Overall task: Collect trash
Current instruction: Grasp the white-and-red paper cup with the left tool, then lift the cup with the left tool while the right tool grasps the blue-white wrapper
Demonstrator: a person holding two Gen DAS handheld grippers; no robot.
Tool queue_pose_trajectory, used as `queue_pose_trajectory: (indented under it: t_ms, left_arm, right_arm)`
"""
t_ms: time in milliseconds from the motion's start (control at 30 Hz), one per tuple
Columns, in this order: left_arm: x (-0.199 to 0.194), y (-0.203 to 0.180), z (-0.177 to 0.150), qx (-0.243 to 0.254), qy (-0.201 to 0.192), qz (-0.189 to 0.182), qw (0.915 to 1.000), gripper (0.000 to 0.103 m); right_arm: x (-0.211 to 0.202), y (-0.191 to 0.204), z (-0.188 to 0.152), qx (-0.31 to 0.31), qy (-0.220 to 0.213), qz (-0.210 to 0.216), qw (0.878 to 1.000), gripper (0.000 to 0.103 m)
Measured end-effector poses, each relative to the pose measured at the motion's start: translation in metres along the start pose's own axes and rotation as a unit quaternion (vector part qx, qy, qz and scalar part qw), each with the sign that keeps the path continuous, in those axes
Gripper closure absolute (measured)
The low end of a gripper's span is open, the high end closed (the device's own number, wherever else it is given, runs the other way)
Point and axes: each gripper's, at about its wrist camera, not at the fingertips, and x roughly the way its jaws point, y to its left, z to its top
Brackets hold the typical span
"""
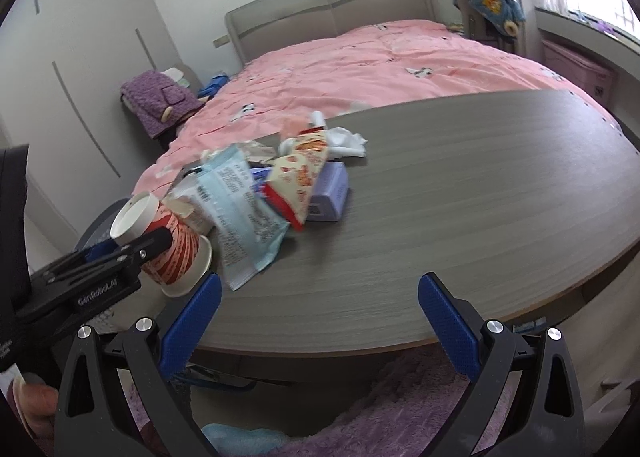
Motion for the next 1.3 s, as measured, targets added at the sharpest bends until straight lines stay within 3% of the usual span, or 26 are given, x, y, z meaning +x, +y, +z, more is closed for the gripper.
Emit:
queue_pose_trajectory:
  t_ms: [233,433,500,700,1067,1300]
  left_arm:
    - [-0.021,0.031,-0.003,-0.015,-0.015,0.039,0.9990,0.046]
    - [-0.034,0.064,-0.004,-0.036,-0.032,0.077,0.9959,0.046]
    - [-0.035,0.074,-0.004,-0.045,-0.033,0.083,0.9950,0.046]
    - [-0.036,0.093,-0.001,-0.062,-0.041,0.088,0.9933,0.046]
    - [-0.033,0.109,0.001,-0.077,-0.046,0.089,0.9919,0.046]
    - [-0.032,0.112,0.001,-0.081,-0.045,0.087,0.9919,0.046]
  right_arm:
    - [0.002,0.040,-0.002,-0.062,-0.009,0.038,0.997,0.006]
    - [0.015,0.072,0.004,-0.110,-0.013,0.044,0.993,0.006]
    - [0.022,0.079,0.007,-0.120,-0.014,0.045,0.992,0.011]
    - [0.046,0.090,0.016,-0.131,0.005,0.031,0.991,0.030]
    - [0.081,0.092,0.029,-0.144,0.017,-0.028,0.989,0.037]
    - [0.092,0.093,0.029,-0.152,0.026,-0.041,0.987,0.046]
